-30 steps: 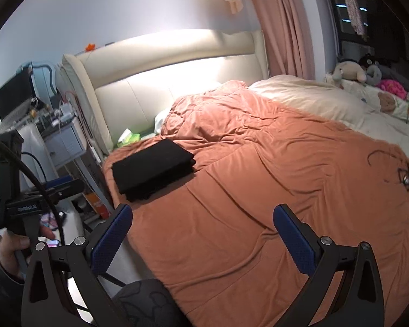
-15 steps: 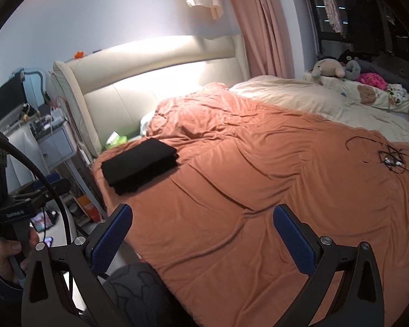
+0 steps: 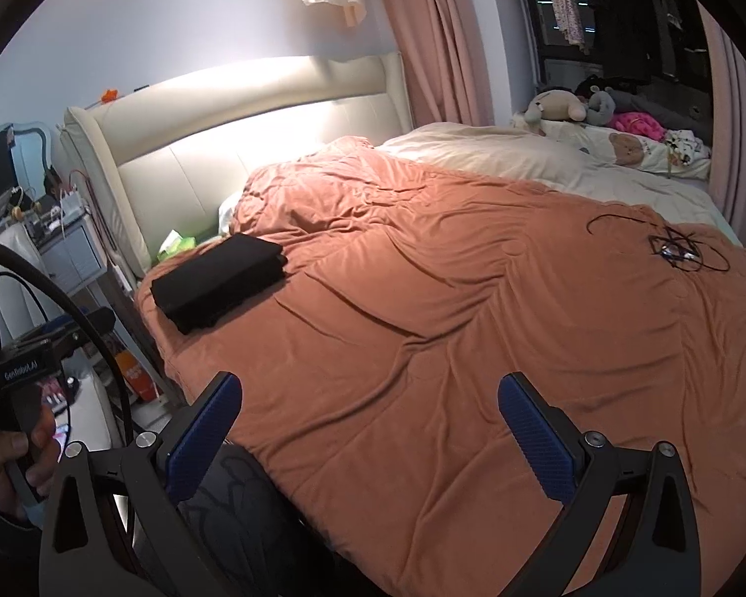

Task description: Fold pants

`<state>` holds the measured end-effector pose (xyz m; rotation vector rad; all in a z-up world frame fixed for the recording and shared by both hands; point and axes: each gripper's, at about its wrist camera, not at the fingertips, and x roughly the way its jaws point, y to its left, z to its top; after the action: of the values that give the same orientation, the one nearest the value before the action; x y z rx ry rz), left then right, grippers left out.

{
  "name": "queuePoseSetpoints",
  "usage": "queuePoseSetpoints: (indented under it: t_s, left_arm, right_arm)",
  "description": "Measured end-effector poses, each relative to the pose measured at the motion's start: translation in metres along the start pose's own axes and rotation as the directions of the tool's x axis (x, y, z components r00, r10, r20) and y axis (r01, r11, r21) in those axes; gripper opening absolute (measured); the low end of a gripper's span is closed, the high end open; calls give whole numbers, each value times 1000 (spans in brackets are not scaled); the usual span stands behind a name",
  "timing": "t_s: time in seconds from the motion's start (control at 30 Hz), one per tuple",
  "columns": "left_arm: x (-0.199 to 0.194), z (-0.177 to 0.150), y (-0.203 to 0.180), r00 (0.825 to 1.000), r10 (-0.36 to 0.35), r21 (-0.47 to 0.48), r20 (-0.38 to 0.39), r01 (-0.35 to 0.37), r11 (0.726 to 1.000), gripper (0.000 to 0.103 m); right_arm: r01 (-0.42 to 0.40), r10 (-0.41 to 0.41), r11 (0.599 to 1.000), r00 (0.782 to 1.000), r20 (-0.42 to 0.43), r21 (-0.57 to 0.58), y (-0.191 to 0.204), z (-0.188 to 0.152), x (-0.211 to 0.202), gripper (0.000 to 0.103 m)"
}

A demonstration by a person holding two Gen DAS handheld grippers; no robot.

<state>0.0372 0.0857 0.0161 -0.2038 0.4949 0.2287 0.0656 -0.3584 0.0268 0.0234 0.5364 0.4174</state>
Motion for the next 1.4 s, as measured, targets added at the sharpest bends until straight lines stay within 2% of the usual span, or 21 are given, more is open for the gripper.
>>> queuePoseSetpoints:
  t_s: [1.07,1.4]
  left_arm:
    - [-3,-2,4,1000,7,-2,-10,-7,1000,103]
    - [-6,-1,6,1000,11,7,10,-11,1000,103]
  right_arm:
    - [-13,13,1000,1000,-13,-8,-2,-2,2,103]
    - [-20,20,1000,1000,-12,-4,-9,1,-1,103]
